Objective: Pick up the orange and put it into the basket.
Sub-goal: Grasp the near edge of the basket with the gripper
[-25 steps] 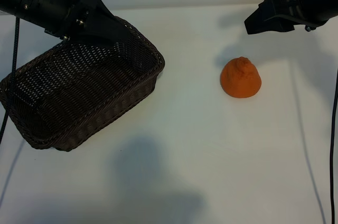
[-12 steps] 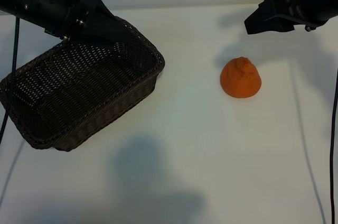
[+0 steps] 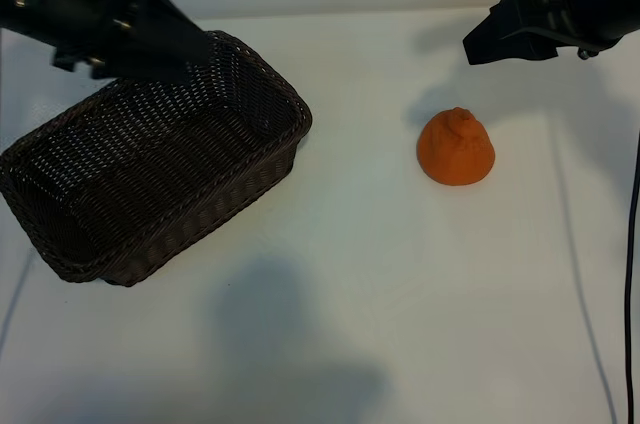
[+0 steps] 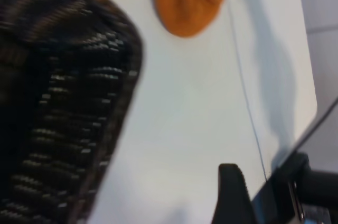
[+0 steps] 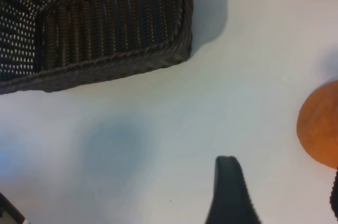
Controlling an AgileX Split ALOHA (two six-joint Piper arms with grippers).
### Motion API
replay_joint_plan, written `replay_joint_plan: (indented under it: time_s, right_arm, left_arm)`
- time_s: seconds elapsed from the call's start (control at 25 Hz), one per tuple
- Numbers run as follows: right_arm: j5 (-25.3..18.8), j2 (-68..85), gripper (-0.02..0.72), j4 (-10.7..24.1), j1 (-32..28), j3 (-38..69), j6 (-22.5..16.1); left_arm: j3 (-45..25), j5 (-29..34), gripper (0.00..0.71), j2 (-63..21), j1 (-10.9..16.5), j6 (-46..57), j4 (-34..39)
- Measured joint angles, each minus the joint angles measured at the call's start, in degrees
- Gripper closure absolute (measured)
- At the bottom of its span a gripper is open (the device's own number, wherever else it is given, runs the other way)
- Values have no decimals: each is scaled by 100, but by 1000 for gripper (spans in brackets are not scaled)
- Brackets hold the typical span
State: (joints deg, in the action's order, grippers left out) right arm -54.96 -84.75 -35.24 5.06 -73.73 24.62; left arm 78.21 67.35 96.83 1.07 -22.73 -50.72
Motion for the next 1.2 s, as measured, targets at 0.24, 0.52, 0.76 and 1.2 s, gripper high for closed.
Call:
replay_joint_plan:
  time_s: [0.24,0.52,0.76,1.2]
  right_arm:
    - [0,0,254,0,0,0,0]
    - [0,0,254,0,0,0,5]
    - [-5,0,254,0,0,0,5]
    - [-5,0,254,0,0,0,5]
  left_arm:
    - [0,0,208,-389,595,184,385]
    - [0,0,208,-1230,695,649,1130]
    - [0,5,208,-1604,699,1266,1628]
    - [-93,5,208,-1616,699,2220,2464]
